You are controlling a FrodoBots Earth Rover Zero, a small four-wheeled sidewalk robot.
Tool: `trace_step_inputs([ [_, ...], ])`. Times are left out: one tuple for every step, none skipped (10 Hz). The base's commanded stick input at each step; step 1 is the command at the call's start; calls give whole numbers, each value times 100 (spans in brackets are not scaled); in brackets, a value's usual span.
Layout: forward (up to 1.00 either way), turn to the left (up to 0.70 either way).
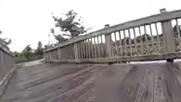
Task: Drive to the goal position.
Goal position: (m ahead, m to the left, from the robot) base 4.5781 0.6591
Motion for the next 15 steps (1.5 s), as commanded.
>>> trace_step_inputs([
  [0, 70],
  [0, 70],
  [0, 70],
  [0, 70],
  [0, 60],
  [0, 6],
  [0, 0],
  [57, 0],
  [70, 0],
  [70, 0],
  [70, 0],
  [70, 0],
  [70, 0],
  [70, 0],
  [70, 0],
])
